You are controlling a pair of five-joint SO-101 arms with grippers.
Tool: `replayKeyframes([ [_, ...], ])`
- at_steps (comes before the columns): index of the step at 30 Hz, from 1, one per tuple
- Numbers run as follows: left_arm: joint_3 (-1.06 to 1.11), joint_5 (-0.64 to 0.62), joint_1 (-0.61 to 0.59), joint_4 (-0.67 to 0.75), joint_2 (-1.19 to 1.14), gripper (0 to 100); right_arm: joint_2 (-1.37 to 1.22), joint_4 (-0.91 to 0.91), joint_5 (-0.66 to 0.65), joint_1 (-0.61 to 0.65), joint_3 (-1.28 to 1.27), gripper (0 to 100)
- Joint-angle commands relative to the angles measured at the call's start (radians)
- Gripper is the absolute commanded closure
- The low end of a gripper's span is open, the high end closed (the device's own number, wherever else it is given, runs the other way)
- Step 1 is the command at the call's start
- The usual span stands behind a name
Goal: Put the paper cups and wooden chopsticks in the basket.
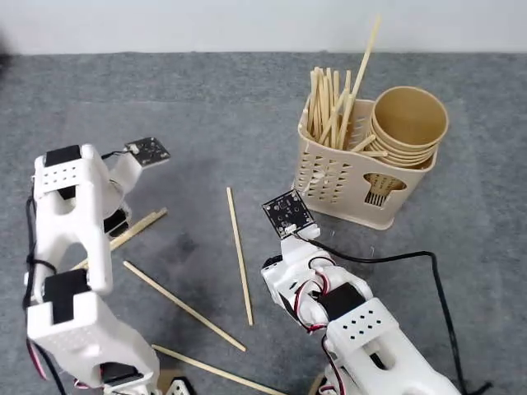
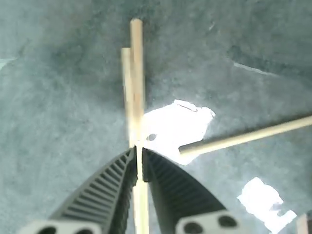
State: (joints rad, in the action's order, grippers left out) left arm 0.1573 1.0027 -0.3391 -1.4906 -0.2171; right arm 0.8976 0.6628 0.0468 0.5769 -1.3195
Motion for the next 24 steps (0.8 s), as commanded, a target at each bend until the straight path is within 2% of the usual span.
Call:
replayKeyframes([
  [1, -0.016, 0.006, 0.008, -0.041, 0.081, 99, 0.005, -0.01, -0.009, 0.007, 0.005, 98.3],
  [9, -0.016, 0.006, -0.012, -0.092, 0.155, 99, 0.005, -0.01, -0.009, 0.007, 0.005, 98.3],
  [13, 0.008, 0.008, -0.064, -0.092, 0.204, 99, 0.005, -0.01, -0.009, 0.007, 0.005, 98.3],
  [17, 0.081, 0.012, -0.118, -0.077, 0.27, 94, 0.005, -0.01, -0.009, 0.01, 0.005, 98.3],
  [19, 0.148, 0.012, -0.144, -0.014, 0.315, 91, 0.005, -0.01, -0.009, 0.01, 0.005, 98.3],
  [24, 0.394, 0.012, -0.209, 0.25, 0.436, 84, 0.005, -0.01, -0.009, 0.012, 0.005, 98.3],
])
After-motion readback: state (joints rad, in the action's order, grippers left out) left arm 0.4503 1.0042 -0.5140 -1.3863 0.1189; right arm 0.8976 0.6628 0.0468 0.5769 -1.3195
